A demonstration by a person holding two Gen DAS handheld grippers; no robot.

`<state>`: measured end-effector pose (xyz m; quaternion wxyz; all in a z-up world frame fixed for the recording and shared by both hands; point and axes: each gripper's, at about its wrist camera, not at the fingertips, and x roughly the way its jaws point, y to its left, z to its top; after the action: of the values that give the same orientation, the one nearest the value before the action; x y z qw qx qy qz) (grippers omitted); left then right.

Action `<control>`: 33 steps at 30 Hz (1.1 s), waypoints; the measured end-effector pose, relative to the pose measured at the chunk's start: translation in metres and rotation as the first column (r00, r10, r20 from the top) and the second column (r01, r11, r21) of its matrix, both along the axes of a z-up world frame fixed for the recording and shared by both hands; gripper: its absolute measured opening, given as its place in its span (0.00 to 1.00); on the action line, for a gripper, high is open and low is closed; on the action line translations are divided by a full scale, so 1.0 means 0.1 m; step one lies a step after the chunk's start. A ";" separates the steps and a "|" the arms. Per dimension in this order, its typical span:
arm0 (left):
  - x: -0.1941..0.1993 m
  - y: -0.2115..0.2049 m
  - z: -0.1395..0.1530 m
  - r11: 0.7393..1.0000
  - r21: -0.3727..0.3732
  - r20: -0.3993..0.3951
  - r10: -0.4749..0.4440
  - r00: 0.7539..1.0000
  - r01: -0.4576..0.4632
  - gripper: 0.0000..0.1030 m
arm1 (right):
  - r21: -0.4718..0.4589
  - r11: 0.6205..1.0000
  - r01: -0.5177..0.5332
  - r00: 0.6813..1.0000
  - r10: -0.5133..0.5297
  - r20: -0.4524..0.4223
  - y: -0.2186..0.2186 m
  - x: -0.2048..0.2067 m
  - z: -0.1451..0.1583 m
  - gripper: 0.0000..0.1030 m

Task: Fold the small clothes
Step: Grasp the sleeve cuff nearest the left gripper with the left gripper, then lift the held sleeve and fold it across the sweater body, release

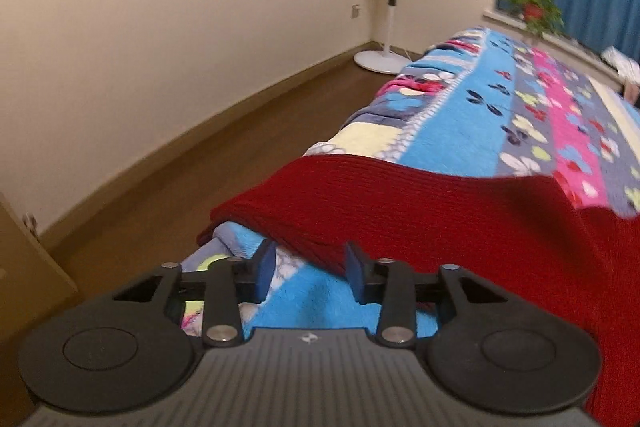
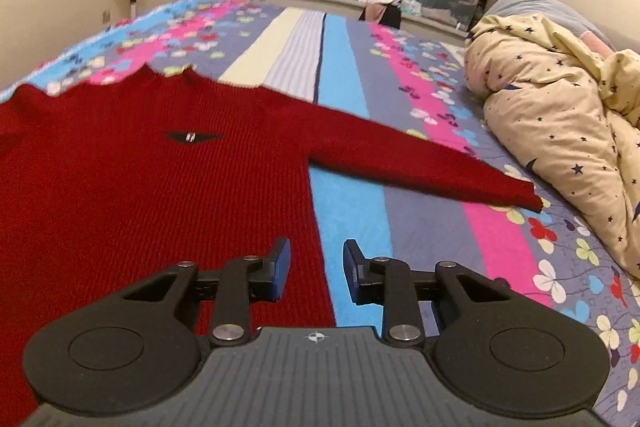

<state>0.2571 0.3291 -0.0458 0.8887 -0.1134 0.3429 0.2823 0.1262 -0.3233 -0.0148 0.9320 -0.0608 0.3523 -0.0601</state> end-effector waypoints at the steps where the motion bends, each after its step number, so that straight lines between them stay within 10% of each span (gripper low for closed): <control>1: 0.02 0.05 -0.02 1.000 -0.017 0.002 0.010 1.000 -0.010 0.45 | -0.013 1.000 -0.008 1.000 0.008 -0.008 0.02 0.00 -0.02 0.30; 11: 0.15 0.24 -0.27 0.983 -0.171 0.007 0.075 0.997 -0.073 0.48 | -0.034 0.999 -0.027 0.999 0.026 -0.042 0.04 0.06 -0.09 0.30; 14: 0.21 0.19 -0.29 0.989 -0.136 0.018 0.057 0.998 -0.054 0.27 | -0.041 0.998 -0.038 0.998 0.036 -0.050 0.04 0.08 -0.11 0.30; 21: 0.31 -0.27 -0.03 0.989 0.142 0.053 -0.038 0.998 0.030 0.09 | -0.042 0.998 -0.047 0.998 0.045 -0.048 0.05 0.10 -0.11 0.30; 26: 0.35 -1.07 0.24 0.921 0.361 0.110 -0.201 0.973 0.149 0.07 | -0.043 0.997 -0.057 0.998 0.055 -0.044 0.07 0.09 -0.10 0.30; 30: 0.16 -2.36 0.34 0.726 0.569 0.127 -0.541 0.831 0.386 0.07 | -0.044 0.997 -0.059 0.997 0.057 -0.047 0.10 0.11 -0.11 0.30; 33: -0.06 -3.15 0.32 0.592 0.497 0.114 -0.769 0.629 0.634 0.13 | -0.054 0.996 -0.065 0.996 0.062 -0.057 0.13 0.12 -0.13 0.30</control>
<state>0.2508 0.0139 -0.0143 0.9717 0.1790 0.1442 -0.0537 0.1383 -0.3102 -0.0279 0.9213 -0.0995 0.3740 -0.0385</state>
